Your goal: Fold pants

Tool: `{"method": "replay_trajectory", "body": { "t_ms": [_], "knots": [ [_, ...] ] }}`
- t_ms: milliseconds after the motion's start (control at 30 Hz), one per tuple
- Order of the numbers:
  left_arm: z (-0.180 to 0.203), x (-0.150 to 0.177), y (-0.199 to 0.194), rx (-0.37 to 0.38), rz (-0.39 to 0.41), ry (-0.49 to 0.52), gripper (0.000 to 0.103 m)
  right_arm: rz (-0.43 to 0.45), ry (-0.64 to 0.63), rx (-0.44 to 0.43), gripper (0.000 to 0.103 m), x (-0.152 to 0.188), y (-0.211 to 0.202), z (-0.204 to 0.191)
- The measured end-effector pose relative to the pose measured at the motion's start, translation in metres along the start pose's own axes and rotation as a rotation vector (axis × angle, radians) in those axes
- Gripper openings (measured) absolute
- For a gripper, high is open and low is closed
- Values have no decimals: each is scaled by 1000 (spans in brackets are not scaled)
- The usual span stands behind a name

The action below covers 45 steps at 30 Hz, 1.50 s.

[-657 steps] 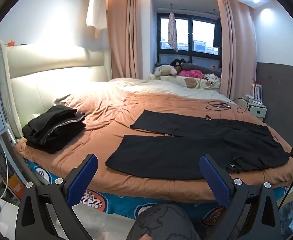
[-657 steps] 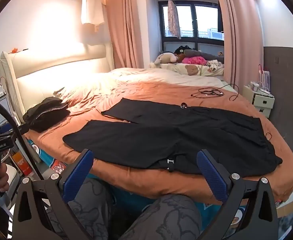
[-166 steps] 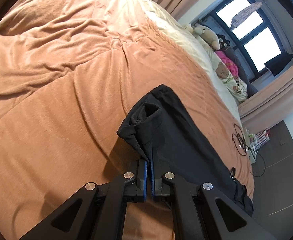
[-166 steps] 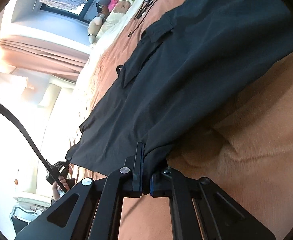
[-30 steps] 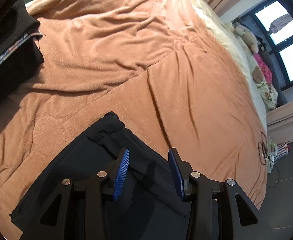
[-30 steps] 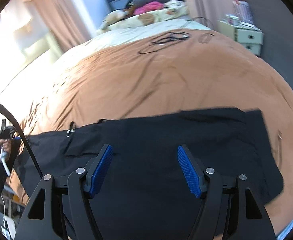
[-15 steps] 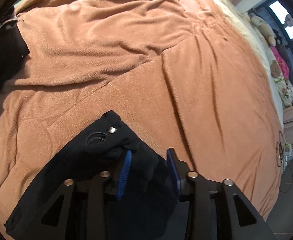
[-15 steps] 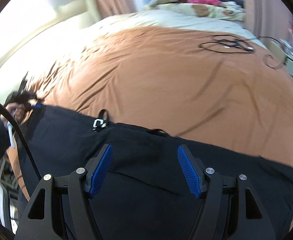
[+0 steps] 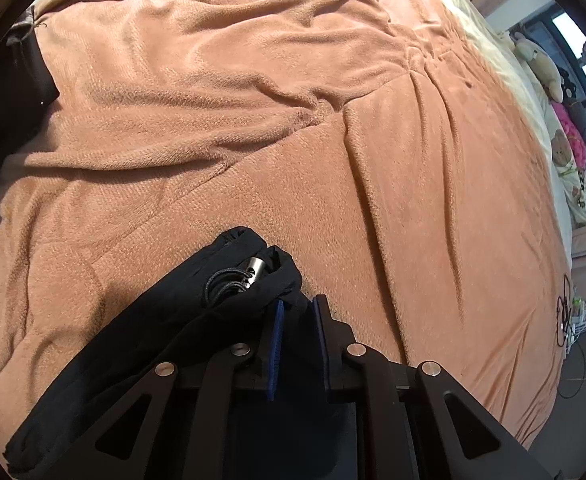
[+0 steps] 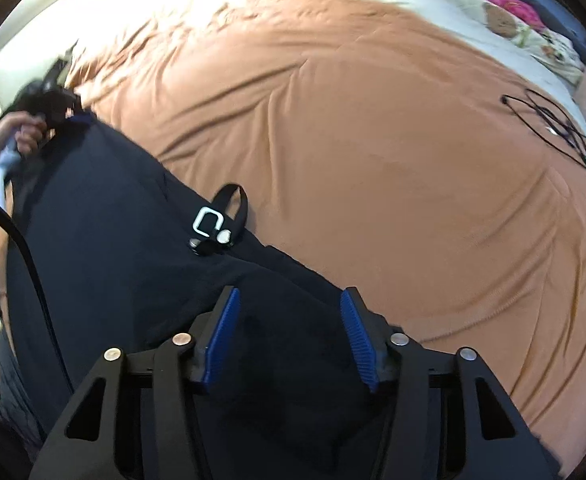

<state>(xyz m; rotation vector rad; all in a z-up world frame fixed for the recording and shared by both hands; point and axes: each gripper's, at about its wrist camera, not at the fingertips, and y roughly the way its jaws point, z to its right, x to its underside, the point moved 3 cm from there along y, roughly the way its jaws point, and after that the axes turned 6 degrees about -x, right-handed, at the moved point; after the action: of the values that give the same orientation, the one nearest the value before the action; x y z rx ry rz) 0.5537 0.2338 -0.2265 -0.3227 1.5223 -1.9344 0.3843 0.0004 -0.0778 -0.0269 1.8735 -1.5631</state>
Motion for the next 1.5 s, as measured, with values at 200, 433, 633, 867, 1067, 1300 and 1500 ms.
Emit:
{"method": "replay_trajectory", "body": {
  "t_ms": [200, 433, 633, 867, 1067, 1300, 1500],
  "knots": [
    [-2, 1, 0, 16, 9, 0, 17, -97, -80, -4, 45, -13, 22, -2],
    [-4, 9, -11, 34, 4, 35, 17, -163, -138, -7, 28, -23, 50, -12],
    [-8, 27, -34, 74, 0, 75, 17, -164, -205, 29, 0, -20, 51, -28],
    [-31, 53, -60, 102, 15, 90, 18, -34, -157, 54, 0, -20, 23, -31],
    [-70, 81, -75, 108, 30, 64, 18, -16, -147, 130, 0, -19, 25, -38],
    [-124, 121, -84, 99, 15, 25, 18, -86, -85, 226, 0, -15, 65, -38],
    [-155, 139, -86, 111, 14, -5, 18, -54, -23, 239, 0, -21, 47, -43]
  ]
}}
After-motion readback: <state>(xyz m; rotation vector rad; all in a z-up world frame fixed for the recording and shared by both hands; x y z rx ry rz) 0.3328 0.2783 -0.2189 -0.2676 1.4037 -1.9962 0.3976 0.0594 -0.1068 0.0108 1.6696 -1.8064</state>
